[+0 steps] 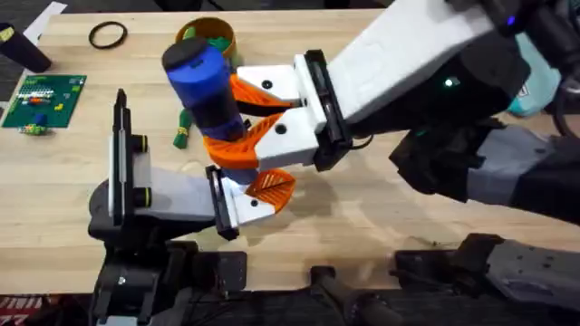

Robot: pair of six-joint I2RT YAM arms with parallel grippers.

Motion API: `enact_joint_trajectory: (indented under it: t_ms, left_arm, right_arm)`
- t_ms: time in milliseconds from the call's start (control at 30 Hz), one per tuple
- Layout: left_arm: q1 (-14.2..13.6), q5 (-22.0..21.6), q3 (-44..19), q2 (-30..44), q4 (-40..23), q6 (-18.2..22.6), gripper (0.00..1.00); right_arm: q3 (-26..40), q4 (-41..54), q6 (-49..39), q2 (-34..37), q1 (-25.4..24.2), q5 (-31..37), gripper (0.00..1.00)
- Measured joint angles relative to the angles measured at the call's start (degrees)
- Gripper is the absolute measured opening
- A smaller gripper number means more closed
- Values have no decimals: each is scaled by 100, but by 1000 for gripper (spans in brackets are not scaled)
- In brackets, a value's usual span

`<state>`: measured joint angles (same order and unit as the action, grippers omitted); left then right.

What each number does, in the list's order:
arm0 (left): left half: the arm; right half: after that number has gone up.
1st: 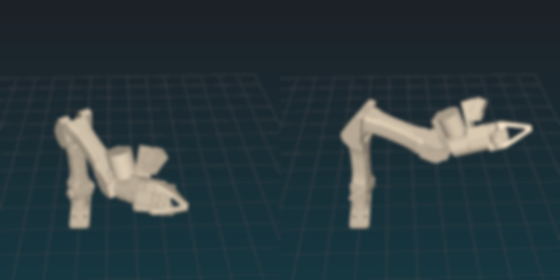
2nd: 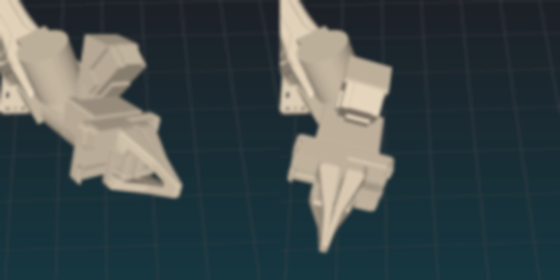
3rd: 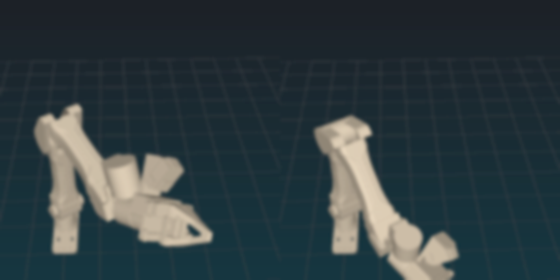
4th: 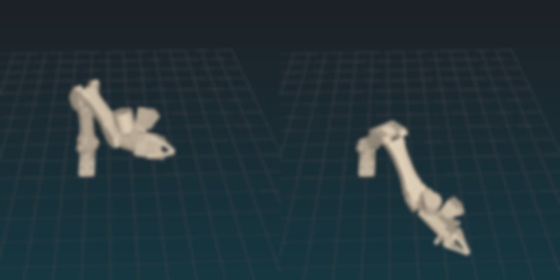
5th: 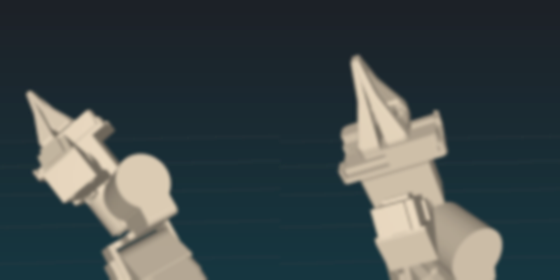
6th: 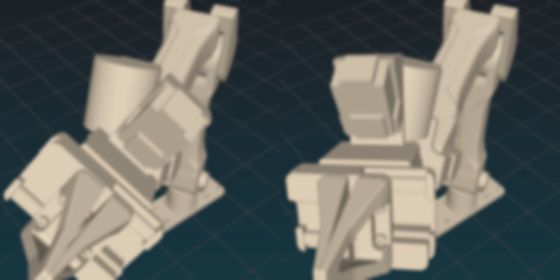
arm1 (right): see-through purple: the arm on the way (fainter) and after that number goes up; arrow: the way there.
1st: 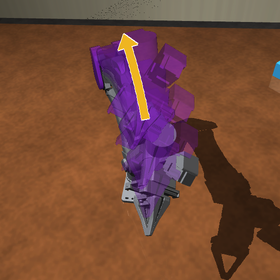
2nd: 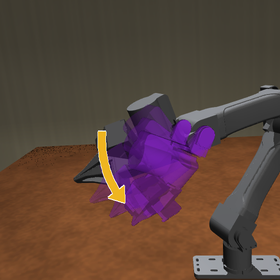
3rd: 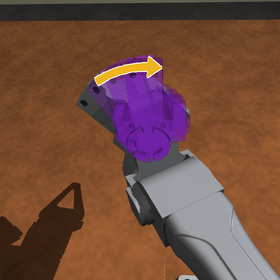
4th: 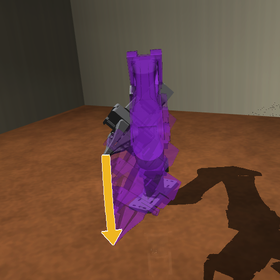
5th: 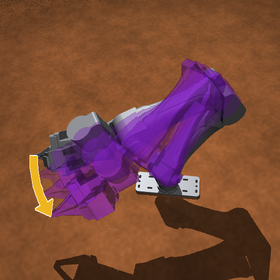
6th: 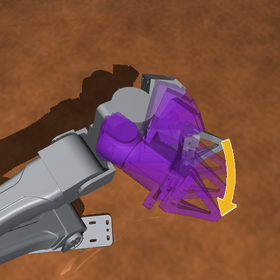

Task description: Pick up the gripper from the table and insert it into the empty holder that is missing its gripper. Then pick up a screw, insert it into the mounting hole, and use the screwdriver to tighten it. Finally, clean up the table by picking up the vegetable and placing it into the bucket.

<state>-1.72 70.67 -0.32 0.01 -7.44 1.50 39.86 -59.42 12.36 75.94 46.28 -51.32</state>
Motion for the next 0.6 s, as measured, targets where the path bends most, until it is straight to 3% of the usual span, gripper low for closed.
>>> enact_joint_trajectory:
  t_ms: [600]
  left_arm:
    - [0,-15,0,0,0,-4,9]
  right_arm:
    - [9,-47,-20,78,43,205,84]
